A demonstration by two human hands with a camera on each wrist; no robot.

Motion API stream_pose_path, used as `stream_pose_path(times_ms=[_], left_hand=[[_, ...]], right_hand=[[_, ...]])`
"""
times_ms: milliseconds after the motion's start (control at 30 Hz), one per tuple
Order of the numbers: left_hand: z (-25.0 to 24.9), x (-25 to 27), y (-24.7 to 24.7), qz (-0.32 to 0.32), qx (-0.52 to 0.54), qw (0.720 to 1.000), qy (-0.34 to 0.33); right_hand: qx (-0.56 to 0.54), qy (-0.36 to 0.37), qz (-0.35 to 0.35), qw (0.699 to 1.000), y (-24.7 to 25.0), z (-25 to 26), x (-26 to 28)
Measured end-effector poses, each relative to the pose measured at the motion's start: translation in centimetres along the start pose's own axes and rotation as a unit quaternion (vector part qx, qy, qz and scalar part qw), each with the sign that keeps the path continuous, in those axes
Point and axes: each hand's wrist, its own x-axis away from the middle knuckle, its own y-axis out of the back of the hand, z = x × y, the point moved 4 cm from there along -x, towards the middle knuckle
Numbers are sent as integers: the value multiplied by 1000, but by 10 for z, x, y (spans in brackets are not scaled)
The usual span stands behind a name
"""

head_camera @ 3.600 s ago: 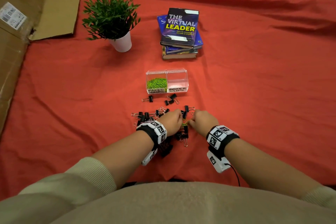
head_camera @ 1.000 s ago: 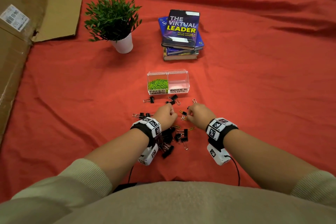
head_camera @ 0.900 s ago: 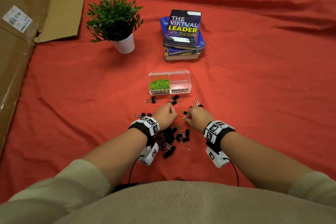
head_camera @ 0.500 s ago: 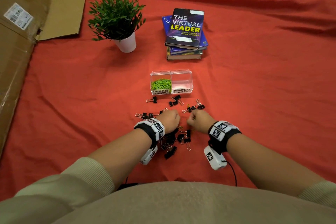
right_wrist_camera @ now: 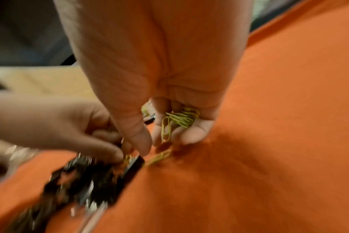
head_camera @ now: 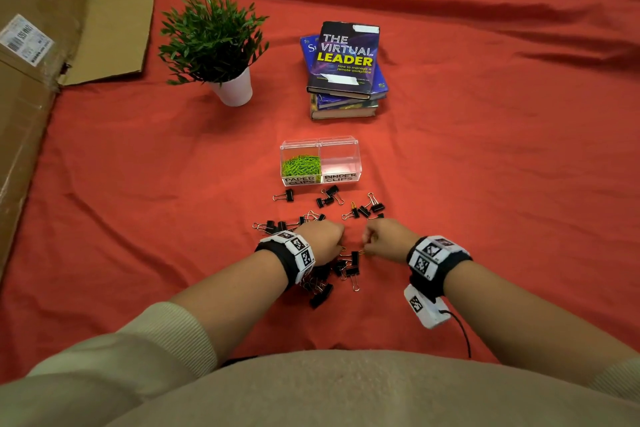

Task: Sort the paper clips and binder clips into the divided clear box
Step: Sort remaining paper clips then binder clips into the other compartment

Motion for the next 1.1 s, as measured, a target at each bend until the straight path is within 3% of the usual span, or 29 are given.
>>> stream_pose_path(times_ms=[67,300,467,567,733,867,967,1100], left_hand=[[-1,-1,0,1,-6,1000,2],[0,-2,-5,15,26,999,27],[5,-6,6,-24,156,987,34],[12,-9,20,-69,249,963,82],[17,-18,37,-90,358,923,111],[19,-25,34,-75,426,889,151],[14,-31,33,-68,414,896,149],[3,-37,31,-80,277,944,160]], right_hand=[[64,14,3,998,-9,-2,-1],[88,-1,21,996,-16,0,-1],[119,14,24,993,-20,3,2],[123,33,17,992,-20,6,5],[4,-5,8,1000,-9,-7,4],[-200,-57,2,978,8,-17,3],[-260,-83,-12,962,17,-23,3],[-63,-65,-33,995,15,-20,1]])
